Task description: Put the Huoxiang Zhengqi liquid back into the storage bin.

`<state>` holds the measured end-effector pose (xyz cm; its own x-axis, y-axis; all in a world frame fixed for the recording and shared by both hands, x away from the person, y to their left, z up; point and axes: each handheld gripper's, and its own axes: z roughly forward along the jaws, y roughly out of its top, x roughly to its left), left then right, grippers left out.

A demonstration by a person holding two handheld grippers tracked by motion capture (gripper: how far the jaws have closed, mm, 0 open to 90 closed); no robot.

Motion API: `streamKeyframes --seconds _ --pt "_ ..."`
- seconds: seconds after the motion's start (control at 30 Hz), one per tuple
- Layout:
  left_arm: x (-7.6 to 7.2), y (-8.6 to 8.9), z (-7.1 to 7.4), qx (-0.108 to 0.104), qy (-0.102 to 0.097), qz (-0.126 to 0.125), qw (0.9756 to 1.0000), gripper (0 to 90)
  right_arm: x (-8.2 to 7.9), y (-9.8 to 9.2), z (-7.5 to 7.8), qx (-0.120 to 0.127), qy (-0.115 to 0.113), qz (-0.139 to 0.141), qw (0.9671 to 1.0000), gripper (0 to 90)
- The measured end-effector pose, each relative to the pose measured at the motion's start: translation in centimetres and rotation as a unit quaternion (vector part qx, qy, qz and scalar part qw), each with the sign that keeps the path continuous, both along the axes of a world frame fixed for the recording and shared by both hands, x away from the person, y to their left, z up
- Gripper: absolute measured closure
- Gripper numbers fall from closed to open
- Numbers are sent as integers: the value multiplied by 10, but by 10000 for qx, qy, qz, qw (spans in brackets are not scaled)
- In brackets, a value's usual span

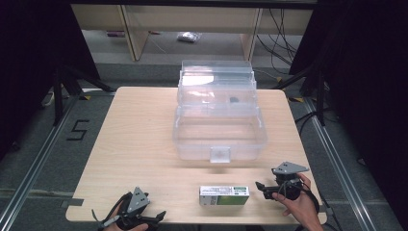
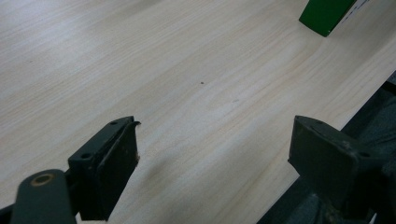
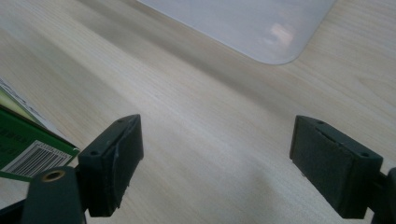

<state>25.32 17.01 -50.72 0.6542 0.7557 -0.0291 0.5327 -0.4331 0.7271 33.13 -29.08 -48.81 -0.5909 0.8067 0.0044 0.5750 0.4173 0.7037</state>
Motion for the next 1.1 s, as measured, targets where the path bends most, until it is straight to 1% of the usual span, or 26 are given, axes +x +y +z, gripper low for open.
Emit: streamKeyframes --seconds 0.03,0.07,0.1,0.13,0.17,0.23,0.27,0.3,0.33,0.37,0.4,0.47,0.5,0.57,0.63,0.67,0.7,0.77,0.8,0.83,0.87,0.9,0.97,1.0,1.03,1.1 --pt "1 1 0 114 -6 -45 9999 150 2 -1 -1 -54 -56 113 9999 189" --pt "1 1 0 114 -6 -45 9999 150 2 -1 -1 -54 -56 113 9999 189" --pt "1 2 0 154 -12 -55 9999 150 0 1 2 0 174 4 9998 190" --pt "1 1 0 90 -31 -11 10000 150 2 1 2 -55 158 46 9998 190" --pt "2 1 0 97 -35 -35 9999 150 1 3 4 -50 230 12 9997 191" --pt "1 1 0 95 -32 -6 9999 150 2 3 5 -59 204 111 9997 198" --pt "1 2 1 188 -8 -56 9998 150 3 3 6 -85 164 202 9996 199" --pt "2 2 0 166 0 -41 9999 150 1 3 9 -54 278 101 9995 199" --pt "2 2 0 113 3 -35 9999 150 3 2 9 -95 226 216 9995 199" --pt "2 1 -1 70 -12 16 10000 150 3 2 11 -166 114 228 9995 199" --pt "2 0 -1 -18 5 3 10000 150 0 4 14 -64 305 96 9995 199" --pt "1 0 -1 -20 10 7 10000 150 -5 7 24 -148 336 277 9989 201" --pt "2 1 0 96 -3 -13 10000 150 -5 7 24 -148 336 277 9989 201" --pt "3 1 -1 64 6 22 10000 150 -6 7 35 -297 224 502 9980 192" --pt "2 2 0 62 39 -17 10000 150 -7 8 38 -249 176 530 9981 187" --pt "2 1 -1 17 31 42 10000 150 -8 9 42 -247 238 545 9979 186" --pt "2 2 0 38 42 4 10000 150 -10 8 52 -319 139 683 9971 180" --pt "2 1 0 31 44 40 10000 150 -12 10 54 -299 155 674 9972 178" --pt "2 1 0 40 45 27 10000 150 -13 10 59 -370 161 788 9961 177" --pt "2 1 0 95 27 21 9999 150 -16 12 61 -319 189 757 9964 175" --pt "2 1 0 82 34 30 10000 150 -17 13 65 -409 131 933 9947 173" --pt "2 1 0 51 51 16 10000 150 -19 15 68 -403 164 960 9944 172" --pt "2 1 0 28 45 39 10000 150 -22 18 71 -413 10 1101 9931 170" --pt "2 1 0 41 52 31 10000 150 -23 19 73 -463 81 1196 9917 170" --pt "1 1 0 32 51 30 10000 150 -25 23 74 -455 36 1190 9918 170" --pt "2 2 0 57 29 45 10000 150 -27 28 77 -475 -63 1428 9886 170"
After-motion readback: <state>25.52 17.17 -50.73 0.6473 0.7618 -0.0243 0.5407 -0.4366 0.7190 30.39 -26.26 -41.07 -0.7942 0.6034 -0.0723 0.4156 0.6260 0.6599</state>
